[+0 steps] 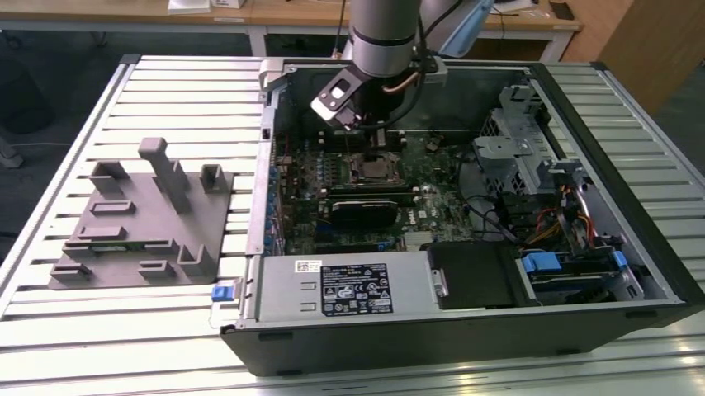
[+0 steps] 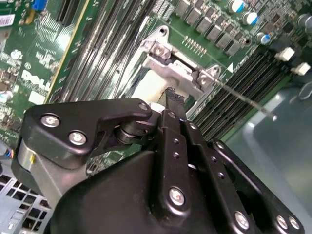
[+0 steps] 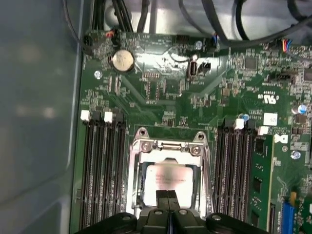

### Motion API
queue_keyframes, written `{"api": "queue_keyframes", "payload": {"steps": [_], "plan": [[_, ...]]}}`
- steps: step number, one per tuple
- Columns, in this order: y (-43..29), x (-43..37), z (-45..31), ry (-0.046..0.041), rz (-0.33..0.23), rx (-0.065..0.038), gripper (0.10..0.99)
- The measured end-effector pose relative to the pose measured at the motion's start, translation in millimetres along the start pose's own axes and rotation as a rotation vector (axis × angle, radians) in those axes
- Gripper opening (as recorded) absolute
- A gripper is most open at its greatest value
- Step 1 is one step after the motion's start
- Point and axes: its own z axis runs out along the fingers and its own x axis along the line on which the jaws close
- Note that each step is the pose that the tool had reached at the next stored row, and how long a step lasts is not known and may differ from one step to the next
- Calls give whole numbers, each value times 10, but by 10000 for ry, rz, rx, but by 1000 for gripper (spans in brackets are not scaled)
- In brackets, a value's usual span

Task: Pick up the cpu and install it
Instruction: 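Close the cpu cover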

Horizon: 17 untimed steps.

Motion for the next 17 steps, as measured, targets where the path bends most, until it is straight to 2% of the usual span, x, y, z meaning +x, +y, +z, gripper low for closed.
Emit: {"api": "queue_keyframes", "payload": {"steps": [9, 14, 17], "plan": [[-124, 6, 97, 0, -1, 0, 106], [-134, 5, 163, -1, -2, 2, 106], [-135, 4, 172, -7, -2, 7, 106]]}}
